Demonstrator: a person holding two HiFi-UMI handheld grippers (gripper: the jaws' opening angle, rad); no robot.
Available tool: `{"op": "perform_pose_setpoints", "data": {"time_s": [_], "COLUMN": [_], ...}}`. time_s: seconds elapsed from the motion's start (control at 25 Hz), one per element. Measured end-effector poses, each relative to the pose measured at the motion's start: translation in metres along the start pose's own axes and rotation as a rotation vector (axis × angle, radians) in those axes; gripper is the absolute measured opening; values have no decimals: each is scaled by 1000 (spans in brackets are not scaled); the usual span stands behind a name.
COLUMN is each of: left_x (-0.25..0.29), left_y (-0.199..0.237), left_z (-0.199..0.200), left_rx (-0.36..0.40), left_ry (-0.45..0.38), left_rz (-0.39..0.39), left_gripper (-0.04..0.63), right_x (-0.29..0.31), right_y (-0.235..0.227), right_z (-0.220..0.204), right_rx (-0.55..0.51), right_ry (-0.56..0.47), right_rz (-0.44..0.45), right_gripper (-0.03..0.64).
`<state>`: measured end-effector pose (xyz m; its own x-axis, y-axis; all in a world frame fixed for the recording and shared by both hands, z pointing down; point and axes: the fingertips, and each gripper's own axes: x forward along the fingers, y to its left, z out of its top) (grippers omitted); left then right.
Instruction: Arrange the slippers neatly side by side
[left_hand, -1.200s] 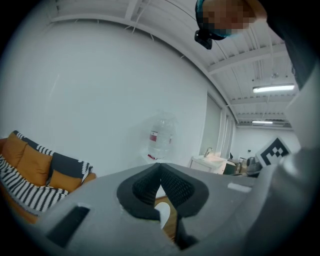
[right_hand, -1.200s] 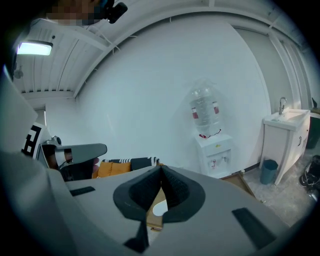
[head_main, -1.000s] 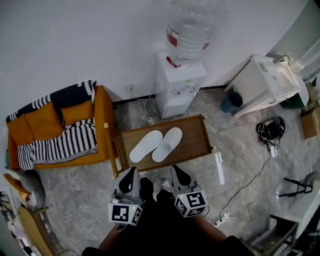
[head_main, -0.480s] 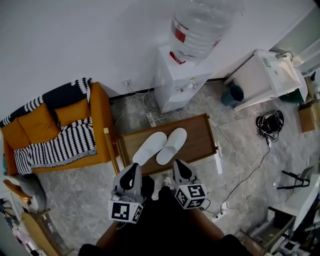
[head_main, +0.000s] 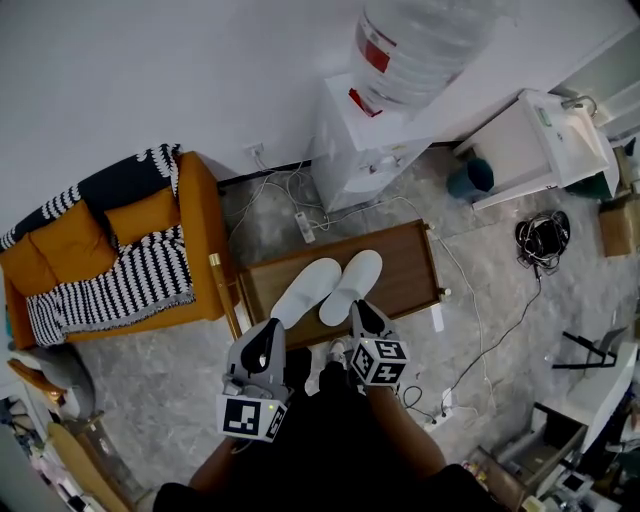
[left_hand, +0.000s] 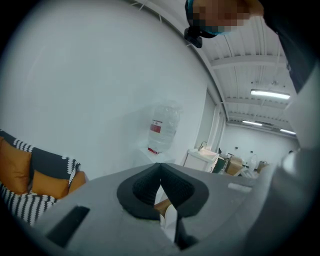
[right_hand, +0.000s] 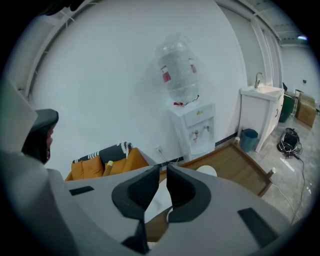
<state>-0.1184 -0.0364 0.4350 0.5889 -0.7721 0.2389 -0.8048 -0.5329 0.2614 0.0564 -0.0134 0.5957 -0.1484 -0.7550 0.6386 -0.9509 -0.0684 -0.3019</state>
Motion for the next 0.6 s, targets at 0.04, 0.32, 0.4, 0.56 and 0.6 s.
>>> {"op": "perform_pose_setpoints", "data": {"time_s": [0.04, 0.32, 0.4, 0.56, 0.6], "left_x": [2, 7, 8, 10, 10], "left_y": [1, 6, 6, 9, 10], "left_z": [0, -7, -9, -13, -13], "left_rx": [-2, -13, -15, -20, -23], "left_ry": [2, 20, 28, 38, 39], "left_rz": [-2, -13, -14, -14, -12], "left_gripper": [12, 12, 12, 12, 12], "right_x": [7, 53, 63, 77, 81], "right_y": [-5, -41, -51, -70, -74], "right_z": [-6, -47, -57, -77, -81], "right_rx": [10, 90, 111, 138, 145], "right_ry": [19, 134, 164, 210, 220], "right_rz": [-12, -93, -117, -164, -174], "right_gripper": [14, 42, 92, 110, 110]}}
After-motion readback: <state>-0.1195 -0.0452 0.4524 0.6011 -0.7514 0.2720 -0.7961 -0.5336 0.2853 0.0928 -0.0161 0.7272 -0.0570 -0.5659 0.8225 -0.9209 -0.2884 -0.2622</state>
